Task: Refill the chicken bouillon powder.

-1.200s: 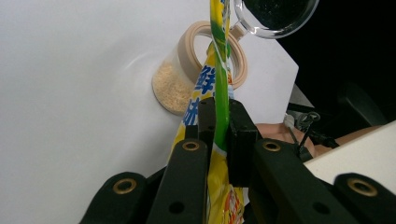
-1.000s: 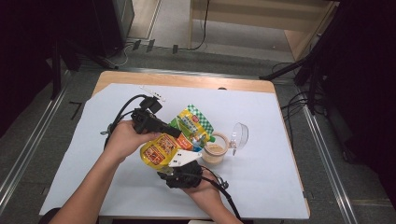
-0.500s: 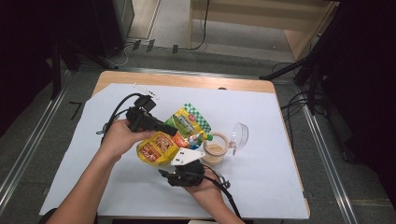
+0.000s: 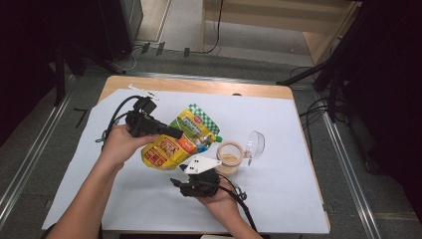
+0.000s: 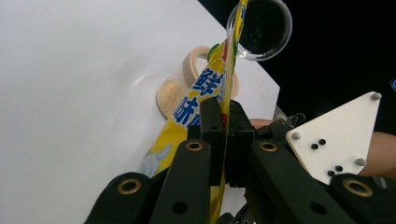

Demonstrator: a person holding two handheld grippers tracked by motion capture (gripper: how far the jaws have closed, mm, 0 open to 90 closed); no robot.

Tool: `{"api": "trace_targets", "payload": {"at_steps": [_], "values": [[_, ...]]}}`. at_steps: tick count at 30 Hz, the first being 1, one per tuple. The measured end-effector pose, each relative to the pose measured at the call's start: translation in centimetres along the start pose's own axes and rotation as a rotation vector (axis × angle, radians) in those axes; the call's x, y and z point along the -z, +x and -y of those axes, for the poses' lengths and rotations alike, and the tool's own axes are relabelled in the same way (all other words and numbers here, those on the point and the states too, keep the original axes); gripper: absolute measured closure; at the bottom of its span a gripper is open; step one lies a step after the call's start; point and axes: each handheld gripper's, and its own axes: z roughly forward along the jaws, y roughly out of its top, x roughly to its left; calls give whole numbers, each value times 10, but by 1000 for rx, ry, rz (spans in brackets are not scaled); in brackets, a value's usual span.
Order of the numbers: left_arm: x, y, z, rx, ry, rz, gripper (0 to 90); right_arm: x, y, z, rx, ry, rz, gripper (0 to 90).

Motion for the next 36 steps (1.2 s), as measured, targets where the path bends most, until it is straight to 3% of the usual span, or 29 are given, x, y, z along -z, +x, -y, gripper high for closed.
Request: {"api": "trace_targets", "payload": {"at_steps": [9,18,28,31,36], "values": [[14,13,2,22,-60,-21,900,4,-2,-4,-7,-8,-12,493],[20,32,-1,44,-106,-82,900,7,-1,-8,0,-11,-16,493],[15,53,-5,46,-192,-133,900,12,-2,-7,-14,-9,-9,492],[11,58,-6,28,-195,-155,899,13,-3,-6,-15,-13,-2,493],[3,68,-6,32,-198,-165,899,17,-4,-5,-26,-17,8,493]]}}
